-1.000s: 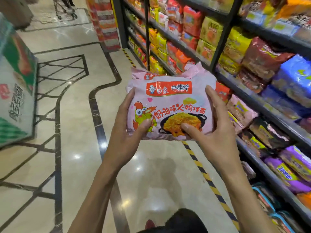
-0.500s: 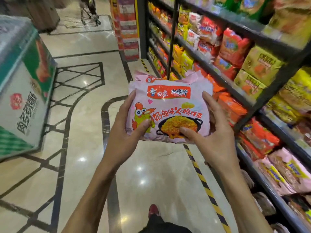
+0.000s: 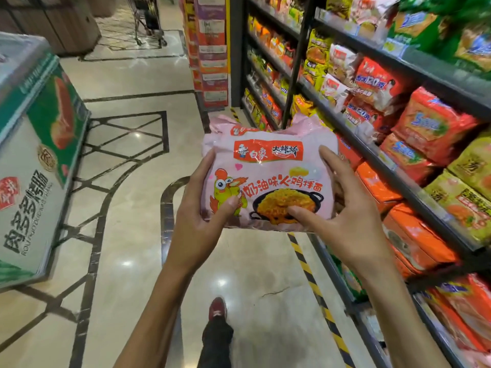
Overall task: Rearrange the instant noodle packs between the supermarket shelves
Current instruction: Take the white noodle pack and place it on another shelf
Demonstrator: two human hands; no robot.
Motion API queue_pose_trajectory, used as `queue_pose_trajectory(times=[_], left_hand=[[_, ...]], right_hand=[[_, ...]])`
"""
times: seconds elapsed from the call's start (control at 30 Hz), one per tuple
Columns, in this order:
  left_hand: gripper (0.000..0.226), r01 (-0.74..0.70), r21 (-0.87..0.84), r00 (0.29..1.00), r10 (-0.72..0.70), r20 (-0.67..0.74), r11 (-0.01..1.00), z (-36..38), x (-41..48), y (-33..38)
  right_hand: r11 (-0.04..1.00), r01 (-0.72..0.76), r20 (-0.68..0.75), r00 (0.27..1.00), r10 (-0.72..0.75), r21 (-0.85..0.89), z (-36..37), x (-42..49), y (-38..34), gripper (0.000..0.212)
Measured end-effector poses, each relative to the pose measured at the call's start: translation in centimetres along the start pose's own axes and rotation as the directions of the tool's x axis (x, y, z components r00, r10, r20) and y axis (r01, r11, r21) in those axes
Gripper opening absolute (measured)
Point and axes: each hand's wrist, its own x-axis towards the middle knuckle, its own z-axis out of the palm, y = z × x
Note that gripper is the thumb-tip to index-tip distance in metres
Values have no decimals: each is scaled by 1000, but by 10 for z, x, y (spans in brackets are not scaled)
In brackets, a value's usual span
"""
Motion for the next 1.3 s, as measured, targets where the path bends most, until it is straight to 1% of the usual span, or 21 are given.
queue_pose_trajectory(times=[0.1, 0.17, 0.33, 0.4, 0.5, 0.6, 0.73, 0.9, 1.0, 1.13, 1.2, 1.3], left_hand=[[71, 3, 7, 1000, -4, 28, 1000, -8, 56, -25], [73, -16, 22, 999, 15, 38, 1000, -17, 98, -42], [75, -37, 35, 986, 30, 163, 999, -41, 213, -75], [76, -62, 38, 979, 54, 197, 997, -44, 261, -83], [76, -74, 39, 965, 62, 256, 996, -46, 322, -95], [77, -52, 5, 951, 48, 305, 999, -46, 380, -111], [77, -59, -20, 930, 62, 363, 998, -33, 454, -137], [80, -95, -2, 894, 86, 439, 995, -19, 559, -165], [82, -113, 5, 871, 97, 482, 994, -2, 621, -177], [84, -135, -33, 834, 131, 535, 990, 14, 698, -197], [86, -166, -40, 788, 157, 595, 985, 28, 733, -202], [89, -262, -71, 718, 243, 652, 962, 63, 778, -201]], right_hand=[[997, -17, 35, 999, 20, -74, 10, 56, 12, 94], [996, -22, 34, 999, 25, -84, 21, 94, 17, 94], [991, -77, -95, 993, 67, -107, 53, 183, 27, 97], [988, -77, -148, 987, 57, -132, 57, 222, 30, 98], [985, -111, -204, 975, 83, -132, 68, 273, 37, 98], [978, -146, -230, 967, 109, -150, 78, 321, 44, 98], [968, -175, -276, 953, 121, -182, 81, 387, 64, 99], [960, -170, -345, 935, 85, -224, 86, 470, 94, 101], [942, -206, -389, 917, 91, -264, 82, 525, 107, 100], [920, -238, -472, 879, 68, -311, 84, 585, 123, 99], [898, -298, -528, 844, 89, -324, 82, 607, 128, 100], [846, -395, -633, 769, 90, -359, 63, 638, 132, 103]])
